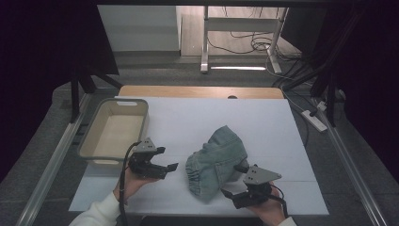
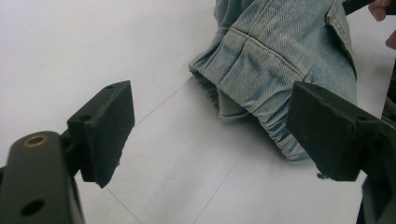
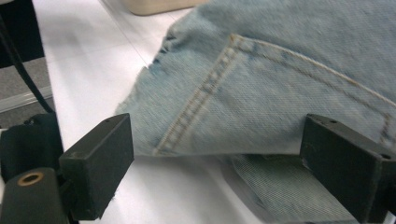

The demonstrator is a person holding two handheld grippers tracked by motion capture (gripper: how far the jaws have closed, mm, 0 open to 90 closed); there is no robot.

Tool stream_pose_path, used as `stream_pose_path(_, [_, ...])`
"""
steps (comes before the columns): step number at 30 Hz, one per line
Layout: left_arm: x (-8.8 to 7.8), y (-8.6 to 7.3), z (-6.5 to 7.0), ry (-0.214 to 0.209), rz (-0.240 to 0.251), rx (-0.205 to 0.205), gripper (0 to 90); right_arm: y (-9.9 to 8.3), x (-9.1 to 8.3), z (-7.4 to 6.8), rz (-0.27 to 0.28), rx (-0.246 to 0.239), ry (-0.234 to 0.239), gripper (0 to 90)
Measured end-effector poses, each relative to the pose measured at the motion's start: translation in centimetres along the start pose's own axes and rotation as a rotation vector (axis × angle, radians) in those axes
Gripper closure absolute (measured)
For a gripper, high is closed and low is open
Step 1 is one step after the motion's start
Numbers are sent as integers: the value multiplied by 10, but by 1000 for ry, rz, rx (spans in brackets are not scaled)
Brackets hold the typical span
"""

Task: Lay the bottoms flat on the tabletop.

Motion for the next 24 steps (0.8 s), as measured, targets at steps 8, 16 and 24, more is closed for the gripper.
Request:
stream_pose_path(8, [1, 1, 1, -4, 2, 0, 166, 3, 7, -13, -7, -14, 39, 99])
stream_pose_path(16, [3, 1, 3, -8, -3, 8, 166, 5, 17, -27, -22, -30, 86, 115])
stream_pose_path(24, [3, 1, 2, -4, -3, 3, 166, 0, 35, -32, -81, -34, 111, 114])
Point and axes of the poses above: each handheld gripper's, and its own axes: x roughly forward along the jaws, y roughly out of its top, z roughly to its right, the point moved 10 cm from there along x, roughly forward along the jaws, and after that the axes turned 13 degrees about y, right-handed, at the moved point
